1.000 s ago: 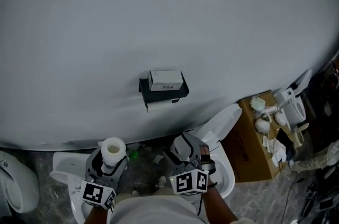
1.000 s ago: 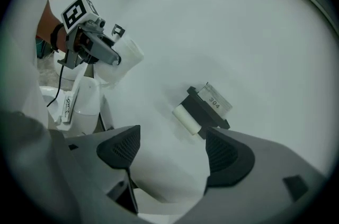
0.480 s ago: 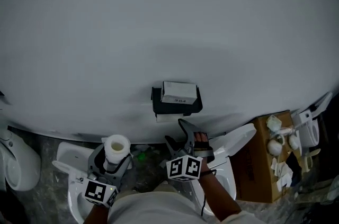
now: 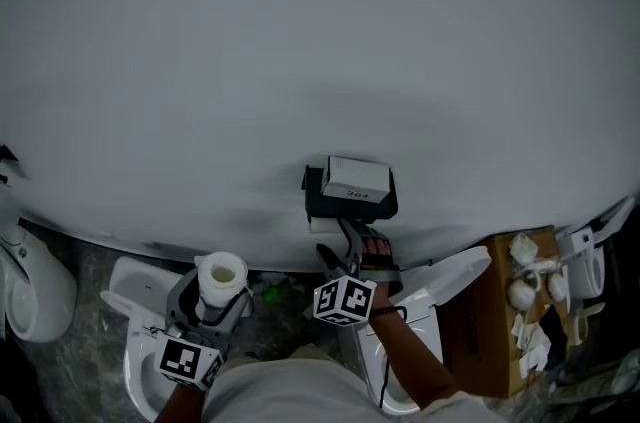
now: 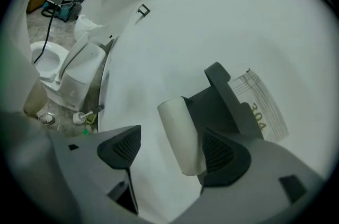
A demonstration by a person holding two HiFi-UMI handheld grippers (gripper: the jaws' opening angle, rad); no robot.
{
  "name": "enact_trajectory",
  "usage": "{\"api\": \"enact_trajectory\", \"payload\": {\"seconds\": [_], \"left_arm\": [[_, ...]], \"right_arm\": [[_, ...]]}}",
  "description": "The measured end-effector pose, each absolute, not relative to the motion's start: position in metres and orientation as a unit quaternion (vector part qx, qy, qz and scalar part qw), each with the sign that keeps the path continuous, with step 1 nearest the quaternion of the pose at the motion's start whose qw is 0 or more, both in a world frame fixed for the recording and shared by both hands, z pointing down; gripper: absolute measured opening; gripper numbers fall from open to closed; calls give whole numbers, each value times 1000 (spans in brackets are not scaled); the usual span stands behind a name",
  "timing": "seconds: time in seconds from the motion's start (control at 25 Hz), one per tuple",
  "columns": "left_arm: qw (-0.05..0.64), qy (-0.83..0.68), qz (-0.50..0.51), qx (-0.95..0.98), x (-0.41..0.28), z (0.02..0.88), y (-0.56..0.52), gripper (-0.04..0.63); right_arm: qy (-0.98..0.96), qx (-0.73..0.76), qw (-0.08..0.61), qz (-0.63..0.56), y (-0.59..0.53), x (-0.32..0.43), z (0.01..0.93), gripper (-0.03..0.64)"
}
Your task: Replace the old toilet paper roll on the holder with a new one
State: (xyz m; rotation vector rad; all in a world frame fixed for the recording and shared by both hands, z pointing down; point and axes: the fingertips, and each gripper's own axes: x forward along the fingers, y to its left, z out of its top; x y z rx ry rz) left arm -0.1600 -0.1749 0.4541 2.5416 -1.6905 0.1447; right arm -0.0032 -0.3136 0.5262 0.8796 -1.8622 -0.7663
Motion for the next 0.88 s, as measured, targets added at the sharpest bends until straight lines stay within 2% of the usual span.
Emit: {"api": "enact_trajectory", "payload": {"seconds": [0.24, 0.36, 0.88], "left_arm": [[49, -576, 44, 815, -181, 456, -163, 311], [49, -586, 45, 808, -190, 456, -159, 311], [43, -591, 49, 804, -194, 451, -160, 311]], "right_arm": [[-741, 367, 460, -323, -321, -8, 524, 339], [-737, 368, 460, -331, -325, -11, 522, 258], [-738, 370, 451, -338, -331, -11, 520, 225]]}}
